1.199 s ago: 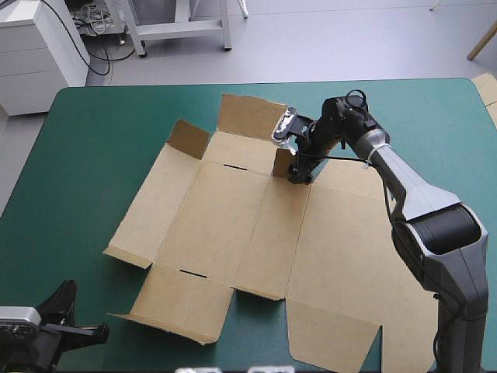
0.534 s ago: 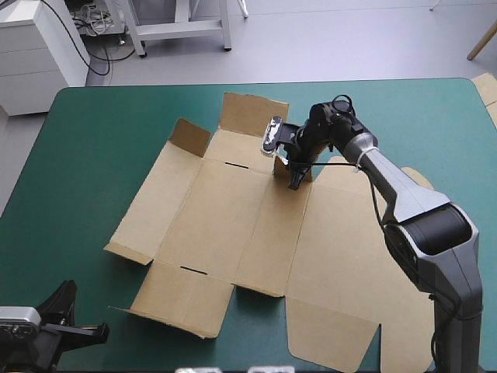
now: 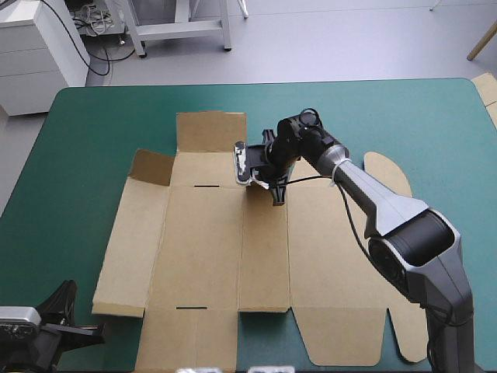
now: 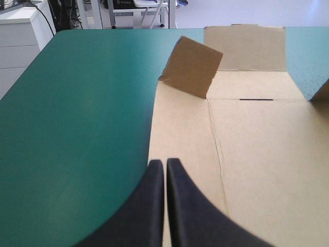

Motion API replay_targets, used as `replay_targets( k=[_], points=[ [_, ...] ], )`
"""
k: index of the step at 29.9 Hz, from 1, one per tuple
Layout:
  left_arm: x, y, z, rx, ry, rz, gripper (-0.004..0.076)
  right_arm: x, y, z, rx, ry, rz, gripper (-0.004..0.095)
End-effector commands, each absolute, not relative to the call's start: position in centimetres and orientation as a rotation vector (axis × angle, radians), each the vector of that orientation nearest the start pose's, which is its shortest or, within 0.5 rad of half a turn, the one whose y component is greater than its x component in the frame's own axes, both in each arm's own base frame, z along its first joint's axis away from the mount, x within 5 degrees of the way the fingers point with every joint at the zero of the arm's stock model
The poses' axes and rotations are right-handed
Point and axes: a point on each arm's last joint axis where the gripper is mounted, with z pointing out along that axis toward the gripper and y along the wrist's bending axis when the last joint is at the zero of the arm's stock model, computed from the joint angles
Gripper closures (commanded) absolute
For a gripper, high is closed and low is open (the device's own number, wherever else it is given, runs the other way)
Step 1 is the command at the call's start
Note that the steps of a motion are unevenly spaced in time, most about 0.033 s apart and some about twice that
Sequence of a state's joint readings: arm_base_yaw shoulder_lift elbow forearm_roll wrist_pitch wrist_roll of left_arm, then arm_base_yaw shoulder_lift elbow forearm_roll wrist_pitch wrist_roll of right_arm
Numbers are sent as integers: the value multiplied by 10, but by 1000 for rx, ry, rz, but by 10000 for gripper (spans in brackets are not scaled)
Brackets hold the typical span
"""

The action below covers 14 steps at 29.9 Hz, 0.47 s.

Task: Fold the box

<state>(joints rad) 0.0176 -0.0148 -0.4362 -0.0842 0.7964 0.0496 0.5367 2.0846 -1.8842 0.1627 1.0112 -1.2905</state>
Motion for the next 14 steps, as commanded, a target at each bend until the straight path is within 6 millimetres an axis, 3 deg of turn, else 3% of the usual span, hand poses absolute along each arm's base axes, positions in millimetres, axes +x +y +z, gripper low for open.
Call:
replay_targets(
  k=[1, 6, 14],
  points=[
    [5, -6, 295, 10, 1713, -59, 731, 381, 262, 301, -1973, 1570, -52, 930],
    [5, -6, 295, 10, 1713, -59, 731, 384, 273, 308, -1831, 1544, -64, 930],
    [5, -6, 295, 10, 1713, -59, 731, 384, 274, 309, -1799, 1571, -36, 930]
  ],
)
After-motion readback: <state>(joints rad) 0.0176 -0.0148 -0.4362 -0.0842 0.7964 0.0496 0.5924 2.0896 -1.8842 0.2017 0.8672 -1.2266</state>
